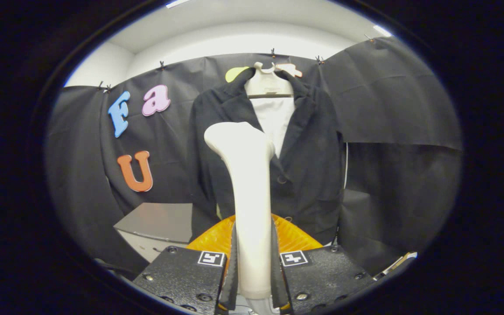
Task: Iron the clothes twice with a garment steamer, once on the left side and once on the right side.
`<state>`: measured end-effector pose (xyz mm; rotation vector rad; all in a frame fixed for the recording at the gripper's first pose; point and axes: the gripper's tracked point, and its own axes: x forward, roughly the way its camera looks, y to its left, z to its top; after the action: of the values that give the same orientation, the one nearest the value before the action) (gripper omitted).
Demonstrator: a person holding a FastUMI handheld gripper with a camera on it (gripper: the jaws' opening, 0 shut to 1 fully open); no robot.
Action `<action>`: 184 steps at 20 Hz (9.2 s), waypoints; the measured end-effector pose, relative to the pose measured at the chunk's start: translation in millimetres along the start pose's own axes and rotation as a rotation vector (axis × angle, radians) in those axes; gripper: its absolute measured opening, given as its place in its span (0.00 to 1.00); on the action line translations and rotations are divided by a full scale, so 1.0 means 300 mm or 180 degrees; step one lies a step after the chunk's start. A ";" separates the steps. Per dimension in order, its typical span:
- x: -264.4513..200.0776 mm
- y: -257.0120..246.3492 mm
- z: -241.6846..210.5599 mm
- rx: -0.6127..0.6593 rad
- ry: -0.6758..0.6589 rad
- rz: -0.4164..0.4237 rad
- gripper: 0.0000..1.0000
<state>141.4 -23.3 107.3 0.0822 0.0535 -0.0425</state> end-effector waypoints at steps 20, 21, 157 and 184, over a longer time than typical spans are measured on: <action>0.269 -0.002 -0.131 -0.0465 0.0231 -0.0398 0.33; 0.268 -0.004 -0.146 -0.0469 0.0255 -0.0396 0.33; 0.297 -0.550 -0.607 -0.0713 0.1062 -0.0766 0.33; 0.265 -0.564 -0.814 -0.0216 0.1475 -0.0400 0.33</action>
<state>200.5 -174.5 -153.9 0.0193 0.5230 -0.1467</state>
